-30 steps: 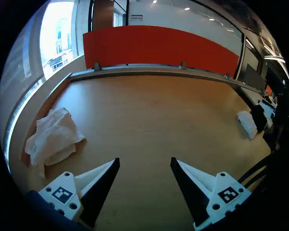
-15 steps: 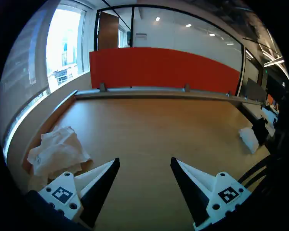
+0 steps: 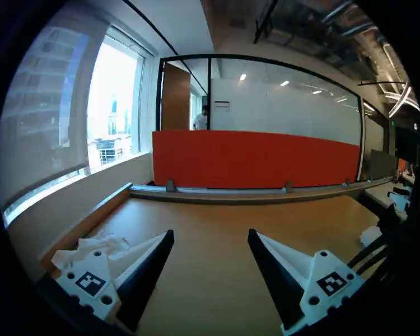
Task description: Fold towel
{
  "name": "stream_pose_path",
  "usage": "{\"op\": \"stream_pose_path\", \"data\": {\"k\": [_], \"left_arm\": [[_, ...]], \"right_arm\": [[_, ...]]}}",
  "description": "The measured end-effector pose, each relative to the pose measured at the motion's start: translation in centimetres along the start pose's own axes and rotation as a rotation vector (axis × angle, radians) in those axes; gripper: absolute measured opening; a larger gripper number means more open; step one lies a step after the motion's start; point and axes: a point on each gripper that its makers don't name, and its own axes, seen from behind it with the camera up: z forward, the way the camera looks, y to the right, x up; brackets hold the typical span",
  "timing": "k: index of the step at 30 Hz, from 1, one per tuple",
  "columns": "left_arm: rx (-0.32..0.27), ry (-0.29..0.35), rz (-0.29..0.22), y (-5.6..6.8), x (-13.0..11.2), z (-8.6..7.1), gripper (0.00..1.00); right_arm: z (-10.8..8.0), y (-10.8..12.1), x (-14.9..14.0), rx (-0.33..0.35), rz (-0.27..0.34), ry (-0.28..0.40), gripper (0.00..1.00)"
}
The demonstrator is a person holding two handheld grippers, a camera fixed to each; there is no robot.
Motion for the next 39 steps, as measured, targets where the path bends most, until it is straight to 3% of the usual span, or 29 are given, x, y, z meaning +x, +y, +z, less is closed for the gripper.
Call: {"op": "stream_pose_path", "data": {"k": [6,13,26,39], "left_arm": [[0.008,0.07,-0.025,-0.7,1.9,0.4,0.98],[0.0,0.085,-0.009,-0.9,2.0,1.0,0.98],[-0.023,0.111,-0.017,-0.9,2.8,2.4,0.98],[-0.032,0.101,-0.023,-1.6,1.8,3.3,0.98]], "right_arm": [[-0.1,-1.2,0.9,0.011,0.006,0.017,1.0],[-0.3,-3.6,1.6,0.027,0.021,0.033,1.0],[-0.2,-10.2,4.3,0.068,0.061,0.068,1.0],[-0.3,-12.1,4.2,0.075,0.066,0.06,1.0]]}}
